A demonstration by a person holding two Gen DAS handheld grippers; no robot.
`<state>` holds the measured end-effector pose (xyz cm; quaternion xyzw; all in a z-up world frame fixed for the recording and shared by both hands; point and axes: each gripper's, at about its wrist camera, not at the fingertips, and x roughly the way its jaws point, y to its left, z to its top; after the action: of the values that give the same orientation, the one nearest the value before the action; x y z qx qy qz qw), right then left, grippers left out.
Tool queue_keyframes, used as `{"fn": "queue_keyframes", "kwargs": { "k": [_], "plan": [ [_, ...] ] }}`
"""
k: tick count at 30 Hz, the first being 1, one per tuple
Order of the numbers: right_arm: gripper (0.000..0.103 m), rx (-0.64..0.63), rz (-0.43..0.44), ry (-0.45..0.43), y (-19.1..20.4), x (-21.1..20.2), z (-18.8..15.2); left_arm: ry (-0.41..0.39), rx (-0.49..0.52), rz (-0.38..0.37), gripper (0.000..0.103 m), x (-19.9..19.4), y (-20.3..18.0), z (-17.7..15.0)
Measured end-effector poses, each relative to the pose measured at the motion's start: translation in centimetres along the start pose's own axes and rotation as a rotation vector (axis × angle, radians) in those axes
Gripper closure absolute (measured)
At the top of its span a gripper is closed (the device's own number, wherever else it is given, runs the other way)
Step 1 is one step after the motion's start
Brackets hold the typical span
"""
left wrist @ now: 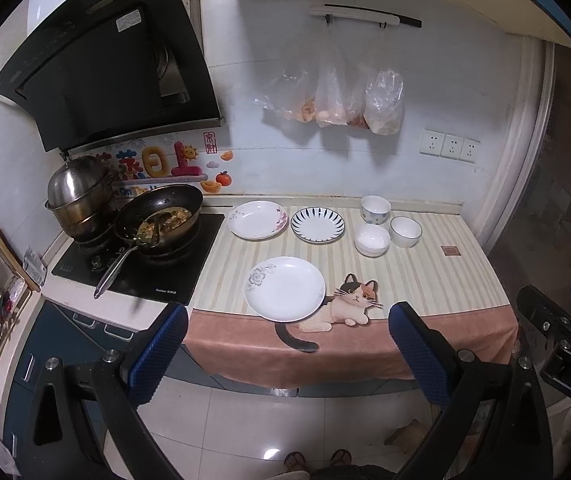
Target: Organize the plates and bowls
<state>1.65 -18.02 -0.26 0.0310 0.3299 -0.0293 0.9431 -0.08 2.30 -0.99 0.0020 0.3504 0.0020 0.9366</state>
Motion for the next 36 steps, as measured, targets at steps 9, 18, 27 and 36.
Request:
{"fn": "queue_keyframes", "kwargs": {
  "k": [9,18,27,36],
  "plan": [
    [0.0,-0.001,0.007,-0.017,0.07,-0.41,-0.18,-0.005,-0.001,0.007,0.0,-0.41,-0.32,0.16],
    [0.0,0.0,0.008,-0.022,-0.06,-0.75,-0.29,-0.004,-0.002,0.007,0.0,-0.43,-0.37,0.27],
    [0.0,0.0,0.008,-0.022,-0.08,-0.86,-0.4,-0.003,-0.003,0.008,0.0,-0.46,-0.44,0.31],
    [0.0,-0.001,0.009,-0.022,-0.09,-0.84,-0.36,-0.005,-0.001,0.009,0.0,-0.51,-0.39,0.45]
  ]
}}
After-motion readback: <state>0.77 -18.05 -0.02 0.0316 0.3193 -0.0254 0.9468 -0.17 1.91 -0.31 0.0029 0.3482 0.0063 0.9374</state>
